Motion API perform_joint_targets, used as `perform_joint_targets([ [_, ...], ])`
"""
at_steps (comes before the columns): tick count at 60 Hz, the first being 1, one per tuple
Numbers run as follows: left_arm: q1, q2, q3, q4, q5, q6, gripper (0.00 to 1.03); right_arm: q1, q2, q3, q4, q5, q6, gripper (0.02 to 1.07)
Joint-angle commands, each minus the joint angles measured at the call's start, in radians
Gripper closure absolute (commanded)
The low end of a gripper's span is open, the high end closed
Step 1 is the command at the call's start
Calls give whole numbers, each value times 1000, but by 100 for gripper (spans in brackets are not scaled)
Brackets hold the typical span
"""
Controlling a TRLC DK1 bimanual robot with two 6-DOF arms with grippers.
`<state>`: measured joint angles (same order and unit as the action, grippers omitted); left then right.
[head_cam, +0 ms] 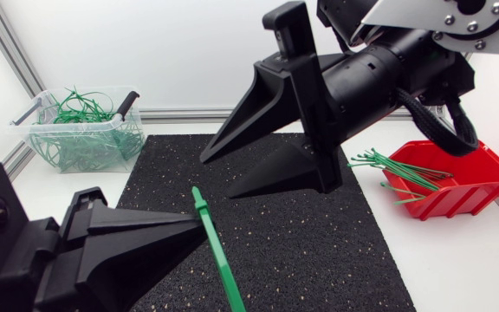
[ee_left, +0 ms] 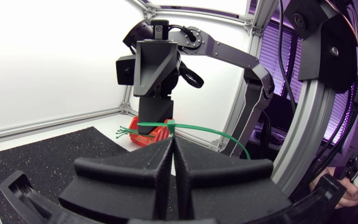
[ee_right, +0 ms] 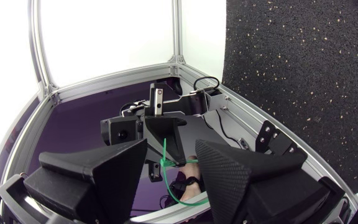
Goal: Take a green cable tie from the red box, thread the tail through the head to close it, then place it in the transparent bin on the left.
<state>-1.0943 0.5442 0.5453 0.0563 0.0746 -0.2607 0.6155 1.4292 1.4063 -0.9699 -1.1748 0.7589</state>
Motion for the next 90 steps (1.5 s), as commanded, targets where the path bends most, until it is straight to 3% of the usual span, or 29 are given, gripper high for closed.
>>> perform_joint_targets([
  [1,-4,11,30,5,10,9,100,15,13,36,-7,-6,-1,52],
  [14,-6,22,30,13,10,9,100,61,36,43,-7,-5,-1,53],
  [18,-6,23,30,13,8,9,100,64,39,45,-7,-5,-1,65],
  [28,-6,23,30,13,7,9,100,61,37,43,-4,-5,-3,70],
  [34,-6,22,31,13,7,9,100,49,37,37,0,-5,-1,82],
  [64,-6,20,33,11,7,11,100,66,22,2,2,-3,-1,83],
  [68,-6,20,33,11,7,11,100,66,20,0,2,-2,-1,90],
  [90,-6,22,33,13,5,12,100,79,8,-17,13,10,0,101],
])
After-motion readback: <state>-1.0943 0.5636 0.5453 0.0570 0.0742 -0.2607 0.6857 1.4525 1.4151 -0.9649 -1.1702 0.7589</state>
